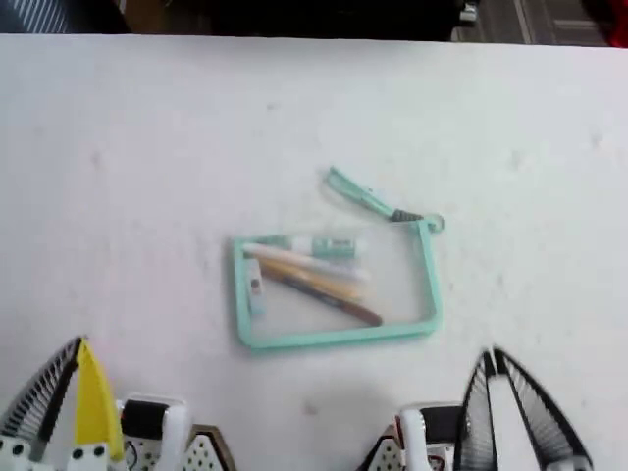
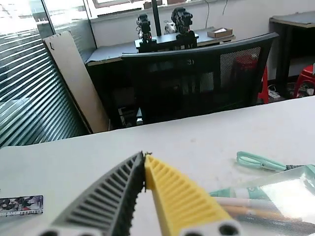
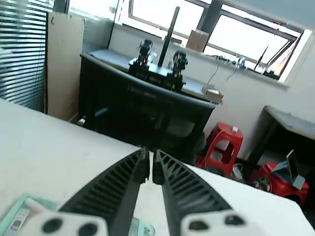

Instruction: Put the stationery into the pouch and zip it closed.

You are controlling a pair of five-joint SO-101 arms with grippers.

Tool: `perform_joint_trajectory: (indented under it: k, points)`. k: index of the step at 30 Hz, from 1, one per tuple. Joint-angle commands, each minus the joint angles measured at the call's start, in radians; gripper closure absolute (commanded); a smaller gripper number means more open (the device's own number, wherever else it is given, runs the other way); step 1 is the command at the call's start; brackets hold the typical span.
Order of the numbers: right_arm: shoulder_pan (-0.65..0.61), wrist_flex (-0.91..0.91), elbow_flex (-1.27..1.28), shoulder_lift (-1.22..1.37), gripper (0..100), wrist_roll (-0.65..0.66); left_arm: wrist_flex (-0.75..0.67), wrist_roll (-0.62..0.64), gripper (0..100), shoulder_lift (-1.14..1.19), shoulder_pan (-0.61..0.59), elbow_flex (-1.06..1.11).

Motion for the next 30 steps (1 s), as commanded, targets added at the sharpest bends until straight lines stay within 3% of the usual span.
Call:
perform_joint_trajectory:
  k: [1, 10, 14, 17, 24, 30]
  points:
    - [-0.013, 0.021, 0.057, -0.097, 98.1, -0.008, -0.026, -0.012, 98, -0.067, -0.007, 0.046]
    - [-0.015, 0.015, 0.250, -0.119, 98.1, -0.008, -0.034, -0.023, 98, -0.053, -0.007, 0.060]
    - [-0.015, -0.024, 0.256, -0.119, 98.1, -0.006, -0.035, -0.133, 98, -0.053, -0.007, 0.080]
    - [-0.013, -0.065, 0.258, -0.119, 98.1, -0.006, -0.035, -0.190, 98, -0.053, -0.007, 0.132]
    - [-0.015, -0.071, 0.281, -0.117, 98.1, -0.006, -0.038, -0.189, 98, -0.053, -0.007, 0.382]
    - [-0.007, -0.079, 0.482, -0.117, 98.1, -0.006, -0.250, -0.189, 98, -0.053, -0.007, 0.641]
